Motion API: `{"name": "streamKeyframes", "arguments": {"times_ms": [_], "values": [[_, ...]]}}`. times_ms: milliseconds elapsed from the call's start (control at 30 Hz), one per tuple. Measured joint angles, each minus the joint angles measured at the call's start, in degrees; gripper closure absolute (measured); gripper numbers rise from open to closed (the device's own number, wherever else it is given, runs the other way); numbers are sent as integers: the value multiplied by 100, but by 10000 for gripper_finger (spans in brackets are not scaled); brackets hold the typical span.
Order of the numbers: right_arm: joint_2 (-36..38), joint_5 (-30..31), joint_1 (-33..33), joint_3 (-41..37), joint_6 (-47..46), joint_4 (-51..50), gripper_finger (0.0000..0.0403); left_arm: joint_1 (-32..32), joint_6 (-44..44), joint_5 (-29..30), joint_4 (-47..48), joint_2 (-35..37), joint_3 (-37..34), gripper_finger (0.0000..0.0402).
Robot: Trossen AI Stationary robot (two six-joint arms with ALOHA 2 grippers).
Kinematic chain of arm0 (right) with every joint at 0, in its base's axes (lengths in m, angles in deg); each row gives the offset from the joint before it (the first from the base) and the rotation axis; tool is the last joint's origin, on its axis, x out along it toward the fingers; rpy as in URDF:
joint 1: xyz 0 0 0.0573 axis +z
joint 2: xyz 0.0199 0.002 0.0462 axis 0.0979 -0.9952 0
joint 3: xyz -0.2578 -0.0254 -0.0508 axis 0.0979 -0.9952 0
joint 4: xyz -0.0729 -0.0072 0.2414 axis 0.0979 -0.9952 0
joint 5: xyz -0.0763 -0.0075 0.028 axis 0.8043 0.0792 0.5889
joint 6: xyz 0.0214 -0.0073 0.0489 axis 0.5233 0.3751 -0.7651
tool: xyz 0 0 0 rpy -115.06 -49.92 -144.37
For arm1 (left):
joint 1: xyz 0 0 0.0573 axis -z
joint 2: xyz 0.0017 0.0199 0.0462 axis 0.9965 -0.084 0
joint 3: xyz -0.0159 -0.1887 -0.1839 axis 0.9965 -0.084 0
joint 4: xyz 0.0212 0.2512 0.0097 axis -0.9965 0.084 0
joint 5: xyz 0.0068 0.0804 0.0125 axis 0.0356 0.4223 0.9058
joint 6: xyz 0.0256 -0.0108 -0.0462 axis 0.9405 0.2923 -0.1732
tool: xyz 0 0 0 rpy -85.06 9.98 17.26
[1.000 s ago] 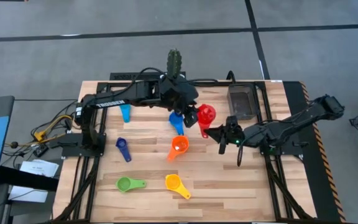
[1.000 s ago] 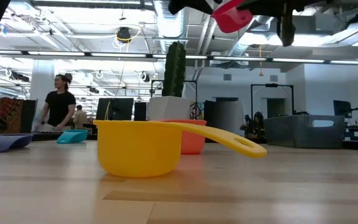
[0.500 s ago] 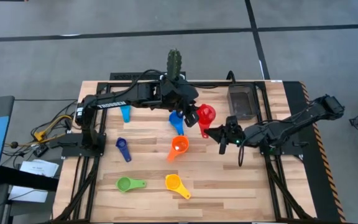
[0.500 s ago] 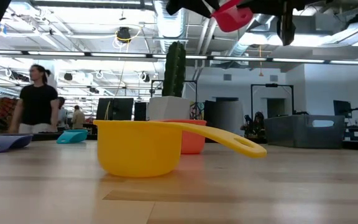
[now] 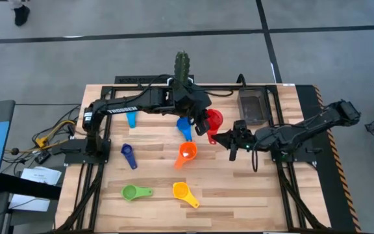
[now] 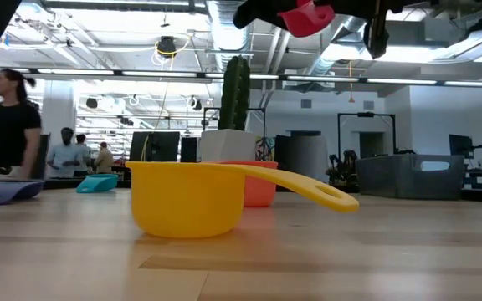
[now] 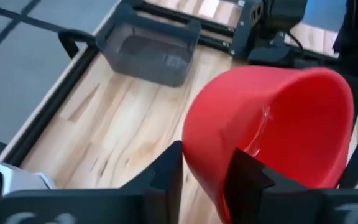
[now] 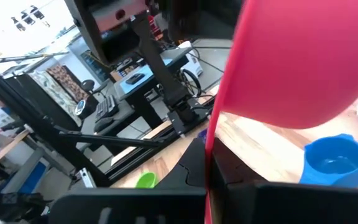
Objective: Nest measuring cups in basket
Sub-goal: Stack the red measuring cup on top of the orange measuring cup
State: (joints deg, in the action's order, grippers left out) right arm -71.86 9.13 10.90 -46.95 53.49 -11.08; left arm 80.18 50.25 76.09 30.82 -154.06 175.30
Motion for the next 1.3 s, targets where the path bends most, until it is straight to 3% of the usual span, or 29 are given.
{"name": "streamKeyframes", "arguments": {"times_ms": [167,433,533,667,800,933,1067,1300], "values": [[-3,-93,-60,20,13,65,397,-59,-50,64,-82,-12,0,389],[-3,-94,-60,22,-128,101,382,-154,-10,-77,-28,-12,0,397],[3,-154,-104,22,-401,9,346,-242,220,-320,321,-12,0,399],[82,-405,-114,-11,-799,-617,282,-408,1031,-829,1600,58,7,400],[233,-569,-94,-5,-1252,-1584,221,-411,1587,-1118,1963,2,-318,400],[408,-575,6,4,-1595,-2216,181,-404,1307,-1411,1622,-97,-852,400],[608,-522,32,9,-1969,-2652,173,-365,715,-1531,1295,-462,-1305,400],[959,-359,213,16,-2319,-3205,191,-207,506,-1559,1221,-1090,-1317,401]]}}
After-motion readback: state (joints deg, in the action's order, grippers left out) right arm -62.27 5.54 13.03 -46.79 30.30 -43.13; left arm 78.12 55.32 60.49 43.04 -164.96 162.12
